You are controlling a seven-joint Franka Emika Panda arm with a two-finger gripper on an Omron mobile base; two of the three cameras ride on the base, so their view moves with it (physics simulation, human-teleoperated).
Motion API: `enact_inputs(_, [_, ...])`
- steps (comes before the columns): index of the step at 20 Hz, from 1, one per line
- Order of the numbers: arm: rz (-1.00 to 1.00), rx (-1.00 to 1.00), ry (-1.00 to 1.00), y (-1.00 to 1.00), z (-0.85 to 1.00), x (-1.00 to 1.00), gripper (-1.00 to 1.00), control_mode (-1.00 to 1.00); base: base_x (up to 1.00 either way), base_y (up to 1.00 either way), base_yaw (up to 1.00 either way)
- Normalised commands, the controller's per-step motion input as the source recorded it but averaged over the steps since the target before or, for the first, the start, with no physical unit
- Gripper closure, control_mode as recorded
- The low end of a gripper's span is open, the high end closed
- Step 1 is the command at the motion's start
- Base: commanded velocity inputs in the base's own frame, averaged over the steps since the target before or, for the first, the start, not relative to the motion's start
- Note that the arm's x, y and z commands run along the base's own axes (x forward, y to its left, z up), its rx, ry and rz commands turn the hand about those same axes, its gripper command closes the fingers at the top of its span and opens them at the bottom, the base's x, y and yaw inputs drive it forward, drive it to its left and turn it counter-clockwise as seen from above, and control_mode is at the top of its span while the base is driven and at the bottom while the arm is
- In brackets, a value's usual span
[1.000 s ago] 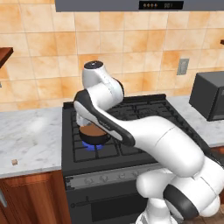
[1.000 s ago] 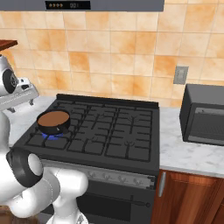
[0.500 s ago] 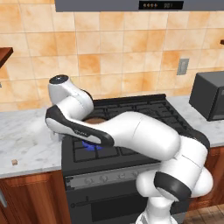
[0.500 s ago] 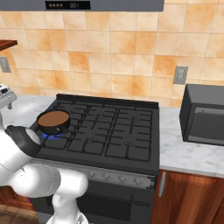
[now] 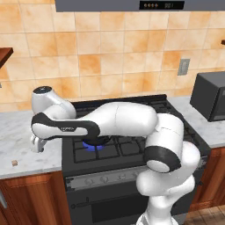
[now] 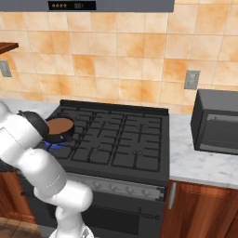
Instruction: Pick up the sugar cube(s) and place them in the saucepan with hot chocolate.
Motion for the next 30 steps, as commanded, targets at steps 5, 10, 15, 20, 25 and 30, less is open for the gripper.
enact_inputs(5, [0.02,-0.04,0.23,0.68,-0.29,0.04,-1.00,-1.00,0.00,0.00,0.00])
enact_inputs(10, [0.04,-0.03,0.18,0.67,-0.27,0.12,-1.00,-1.00,0.00,0.00,0.00])
enact_inputs(15, [0.01,-0.04,0.03,0.51,-0.05,0.02,-1.00,-1.00,0.00,0.00,0.00])
enact_inputs(20, [0.00,-0.07,0.03,0.32,0.00,0.02,-1.00,-1.00,0.00,0.00,0.00])
enact_inputs(25, [0.00,0.00,0.00,0.00,-0.03,0.00,-1.00,-1.00,0.00,0.00,0.00])
enact_inputs(30, [0.00,0.00,0.00,0.00,-0.08,0.00,-1.00,-1.00,0.00,0.00,0.00])
